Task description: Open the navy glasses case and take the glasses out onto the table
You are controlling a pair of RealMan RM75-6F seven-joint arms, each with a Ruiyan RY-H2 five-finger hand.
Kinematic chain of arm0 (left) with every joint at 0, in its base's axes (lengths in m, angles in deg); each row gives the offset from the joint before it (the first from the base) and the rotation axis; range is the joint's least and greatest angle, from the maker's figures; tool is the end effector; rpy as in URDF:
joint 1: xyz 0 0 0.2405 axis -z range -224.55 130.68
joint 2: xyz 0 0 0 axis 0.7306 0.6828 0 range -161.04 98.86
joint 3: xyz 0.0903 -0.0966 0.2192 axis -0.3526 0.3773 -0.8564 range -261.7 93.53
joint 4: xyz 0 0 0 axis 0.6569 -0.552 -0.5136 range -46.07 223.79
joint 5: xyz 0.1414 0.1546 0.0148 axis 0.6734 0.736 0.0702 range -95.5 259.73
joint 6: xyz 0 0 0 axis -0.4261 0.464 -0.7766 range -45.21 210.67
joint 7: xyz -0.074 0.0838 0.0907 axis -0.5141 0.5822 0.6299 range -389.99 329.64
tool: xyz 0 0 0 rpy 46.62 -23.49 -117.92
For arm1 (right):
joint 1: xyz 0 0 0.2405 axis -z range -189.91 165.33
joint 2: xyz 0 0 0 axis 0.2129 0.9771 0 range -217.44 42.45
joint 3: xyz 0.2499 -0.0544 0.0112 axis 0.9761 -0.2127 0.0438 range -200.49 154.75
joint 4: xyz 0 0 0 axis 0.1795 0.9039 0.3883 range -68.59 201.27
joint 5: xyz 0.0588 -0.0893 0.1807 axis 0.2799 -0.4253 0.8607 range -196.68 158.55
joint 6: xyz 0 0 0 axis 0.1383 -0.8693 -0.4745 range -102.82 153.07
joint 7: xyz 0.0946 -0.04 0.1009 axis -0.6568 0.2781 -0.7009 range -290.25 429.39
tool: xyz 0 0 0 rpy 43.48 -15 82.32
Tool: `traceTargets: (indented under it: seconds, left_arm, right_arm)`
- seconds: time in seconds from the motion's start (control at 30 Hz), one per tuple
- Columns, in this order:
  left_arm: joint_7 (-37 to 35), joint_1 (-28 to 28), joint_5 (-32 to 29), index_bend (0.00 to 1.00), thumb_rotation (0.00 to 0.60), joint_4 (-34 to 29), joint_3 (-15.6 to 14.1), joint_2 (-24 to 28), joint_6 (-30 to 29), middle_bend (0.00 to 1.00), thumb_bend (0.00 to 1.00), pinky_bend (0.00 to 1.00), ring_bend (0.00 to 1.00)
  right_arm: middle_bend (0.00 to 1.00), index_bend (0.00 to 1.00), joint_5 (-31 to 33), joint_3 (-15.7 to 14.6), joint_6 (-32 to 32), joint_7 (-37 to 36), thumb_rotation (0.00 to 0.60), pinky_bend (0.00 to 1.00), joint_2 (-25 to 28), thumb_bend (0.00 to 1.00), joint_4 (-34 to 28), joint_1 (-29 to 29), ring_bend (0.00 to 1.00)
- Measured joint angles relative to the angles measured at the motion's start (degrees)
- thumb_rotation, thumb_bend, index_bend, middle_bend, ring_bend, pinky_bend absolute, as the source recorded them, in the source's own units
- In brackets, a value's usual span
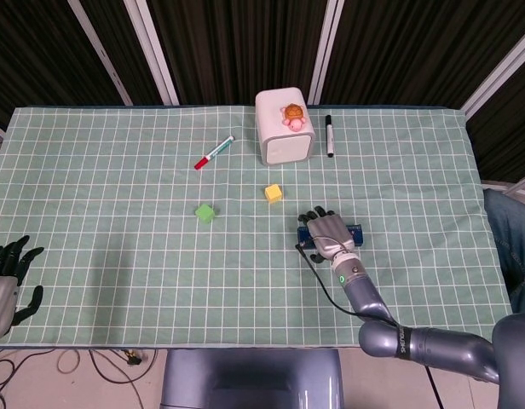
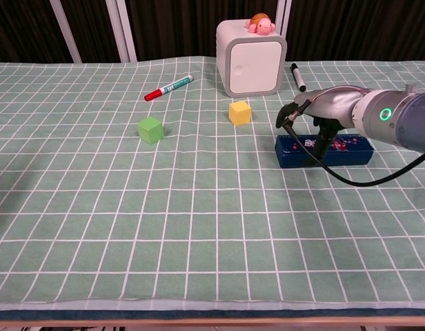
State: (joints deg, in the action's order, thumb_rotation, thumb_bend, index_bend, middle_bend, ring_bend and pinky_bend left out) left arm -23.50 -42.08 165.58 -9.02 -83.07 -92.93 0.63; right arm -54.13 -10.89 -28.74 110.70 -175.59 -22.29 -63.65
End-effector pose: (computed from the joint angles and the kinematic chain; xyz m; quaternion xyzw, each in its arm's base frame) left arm -0.3059 0.1722 0.1537 -0.6121 -0.4032 -0.3387 0.5899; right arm -0.1308 -0.3654 -0.0197 0.7476 -0.4026 0.2590 0.4602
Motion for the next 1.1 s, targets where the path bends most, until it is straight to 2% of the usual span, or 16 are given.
traceTargets:
  seconds: [0.3,0.73,1.1]
  left_arm:
    - [0.16,0.03,-0.24,0.14,0.600,-0.11,-0.06,0.04,0.22,0.00,0.46,0.03,0.00]
    - [0.46,0.06,-0.53,0.14,0.600,-0.23,-0.15,0.06,0.49,0.00,0.46,0.03,0.00]
    - [1.16,0.08,-1.00,0.14,0.600,-0.57,-0.18,0.18,0.68,0.00,0.46,0.03,0.00]
  right_arm:
    - [0.32,0.26,2.18,-0.28,0.82,-1.29,0.600,0.24,-0.10,0.35,1.47,-1.00,0.13]
    - [0.32,0.26,2.72,-1.14,-0.30,-1.03,0.600,0.24,0.81,0.35,0.49,-2.18,0.13]
    - [0.34,0.28,3.12,-1.39,-0.85,-1.63,0.600,0.24,-0.86,0.35,1.27,-3.07,0.14]
